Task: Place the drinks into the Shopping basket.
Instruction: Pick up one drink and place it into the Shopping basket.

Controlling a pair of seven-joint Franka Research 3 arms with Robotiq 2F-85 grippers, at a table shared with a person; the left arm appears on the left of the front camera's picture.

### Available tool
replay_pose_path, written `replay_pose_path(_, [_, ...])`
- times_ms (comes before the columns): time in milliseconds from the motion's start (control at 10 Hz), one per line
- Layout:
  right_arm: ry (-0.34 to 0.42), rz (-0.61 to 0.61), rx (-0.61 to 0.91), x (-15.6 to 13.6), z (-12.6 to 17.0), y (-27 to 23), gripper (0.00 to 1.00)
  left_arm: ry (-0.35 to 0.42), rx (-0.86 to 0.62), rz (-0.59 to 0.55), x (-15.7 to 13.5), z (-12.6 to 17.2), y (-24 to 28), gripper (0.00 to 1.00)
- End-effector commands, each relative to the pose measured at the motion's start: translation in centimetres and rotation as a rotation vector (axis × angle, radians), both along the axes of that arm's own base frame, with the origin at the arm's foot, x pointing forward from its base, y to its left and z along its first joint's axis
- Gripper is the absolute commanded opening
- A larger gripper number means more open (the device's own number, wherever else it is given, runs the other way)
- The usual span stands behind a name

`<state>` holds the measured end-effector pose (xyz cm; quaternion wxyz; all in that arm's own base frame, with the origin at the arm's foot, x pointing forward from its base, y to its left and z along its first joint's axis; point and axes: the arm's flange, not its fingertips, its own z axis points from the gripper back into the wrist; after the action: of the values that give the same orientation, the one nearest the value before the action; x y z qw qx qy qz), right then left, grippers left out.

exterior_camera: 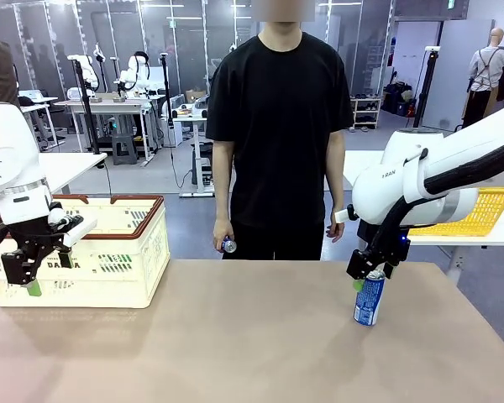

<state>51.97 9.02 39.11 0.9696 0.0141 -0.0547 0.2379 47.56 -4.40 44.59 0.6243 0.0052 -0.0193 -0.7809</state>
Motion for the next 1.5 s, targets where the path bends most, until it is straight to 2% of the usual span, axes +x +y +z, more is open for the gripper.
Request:
replay_pose_path(0, [-0.022, 0.033, 0.031, 0.7, -0.1, -0.4, 0.91, 0.002, 0.002, 0.007, -0.3, 0.3, 0.0, 1.0])
replay_pose_path(100, [-0.007, 0.032, 0.041, 0.7, -0.1, -0.3, 0.85, 0.002, 0.002, 0.007, -0.3, 0.3, 0.0, 1.0])
replay_pose_path(200, [-0.003, 0.025, 0.032, 0.7, -0.1, -0.4, 0.75, 0.002, 0.002, 0.007, -0.3, 0.3, 0.0, 1.0])
replay_pose_path(700, [-0.002, 0.025, 0.008, 0.7, -0.2, -0.3, 0.39, 0.002, 0.002, 0.007, -0.3, 0.3, 0.0, 1.0])
replay_pose_path(800, [-0.007, 0.013, -0.006, 0.7, 0.1, -0.2, 0.29, 0.002, 0.002, 0.007, -0.3, 0.3, 0.0, 1.0])
replay_pose_path(900, [-0.011, -0.031, -0.003, 0.7, 0.5, 0.0, 0.23, 0.002, 0.002, 0.007, -0.3, 0.3, 0.0, 1.0])
replay_pose_path(1200, [-0.007, 0.018, -0.02, 0.5, 4.5, 2.5, 0.23, 0.002, 0.002, 0.007, -0.3, 0.3, 0.0, 1.0])
replay_pose_path(1400, [-0.049, 0.1, -0.038, 0.5, 7.1, 5.9, 0.23, 0.002, 0.002, 0.007, -0.3, 0.3, 0.0, 1.0])
